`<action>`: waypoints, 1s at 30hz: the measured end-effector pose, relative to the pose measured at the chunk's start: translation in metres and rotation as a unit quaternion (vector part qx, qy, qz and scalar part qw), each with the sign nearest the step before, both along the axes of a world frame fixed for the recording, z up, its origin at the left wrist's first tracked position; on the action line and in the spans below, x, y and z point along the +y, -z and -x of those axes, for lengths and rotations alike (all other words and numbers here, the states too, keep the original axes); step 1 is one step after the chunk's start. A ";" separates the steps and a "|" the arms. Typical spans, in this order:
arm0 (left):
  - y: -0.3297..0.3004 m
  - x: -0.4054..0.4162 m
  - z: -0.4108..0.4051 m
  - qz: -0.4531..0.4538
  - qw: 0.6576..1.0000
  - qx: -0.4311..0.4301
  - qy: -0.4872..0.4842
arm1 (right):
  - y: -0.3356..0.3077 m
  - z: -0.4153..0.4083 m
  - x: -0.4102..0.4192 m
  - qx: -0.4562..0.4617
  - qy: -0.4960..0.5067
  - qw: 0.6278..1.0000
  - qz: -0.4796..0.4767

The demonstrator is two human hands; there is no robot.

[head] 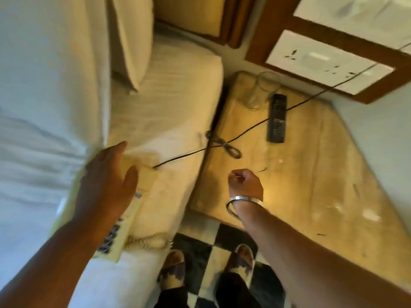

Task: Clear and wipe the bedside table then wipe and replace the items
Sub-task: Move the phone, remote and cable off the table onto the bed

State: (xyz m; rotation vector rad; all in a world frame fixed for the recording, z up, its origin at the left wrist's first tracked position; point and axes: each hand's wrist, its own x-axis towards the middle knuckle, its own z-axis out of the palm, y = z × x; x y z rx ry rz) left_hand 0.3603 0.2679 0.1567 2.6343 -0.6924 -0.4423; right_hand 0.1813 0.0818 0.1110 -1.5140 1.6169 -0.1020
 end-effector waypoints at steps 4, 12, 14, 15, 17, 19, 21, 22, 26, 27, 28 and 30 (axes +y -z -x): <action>0.008 -0.112 0.074 0.126 0.987 0.010 0.097 | 0.022 0.050 -0.106 0.055 -0.014 0.996 0.070; 0.078 -0.269 0.159 0.006 0.980 0.037 0.193 | 0.055 0.063 -0.248 0.051 -0.037 0.995 0.074; 0.096 -0.295 0.155 -0.024 0.987 0.065 0.148 | 0.062 0.055 -0.266 0.062 -0.066 0.994 0.065; 0.105 -0.307 0.149 -0.023 0.989 0.081 0.125 | 0.064 0.049 -0.273 0.066 -0.082 0.993 0.062; 0.120 -0.329 0.138 -0.003 0.990 0.124 0.070 | 0.070 0.038 -0.283 0.066 -0.104 0.991 0.055; 0.129 -0.350 0.127 0.010 0.986 0.165 0.021 | 0.074 0.024 -0.291 0.051 -0.094 0.993 0.043; 0.129 -0.367 0.122 0.015 0.980 0.200 -0.009 | 0.076 0.013 -0.298 0.035 -0.075 0.996 0.035; 0.130 -0.373 0.121 0.013 0.978 0.209 -0.017 | 0.079 0.008 -0.301 0.035 -0.080 0.995 0.039; 0.129 -0.385 0.123 -0.013 0.980 0.196 -0.013 | 0.080 -0.005 -0.307 0.060 -0.132 0.989 0.041; 0.131 -0.386 0.123 -0.008 0.978 0.206 -0.015 | 0.080 -0.006 -0.307 0.066 -0.139 0.988 0.033; 0.133 -0.386 0.122 0.002 0.973 0.230 -0.026 | 0.078 -0.007 -0.306 0.065 -0.134 0.989 0.012; 0.134 -0.382 0.120 0.020 0.960 0.274 -0.059 | 0.071 -0.007 -0.301 0.031 -0.102 0.992 -0.063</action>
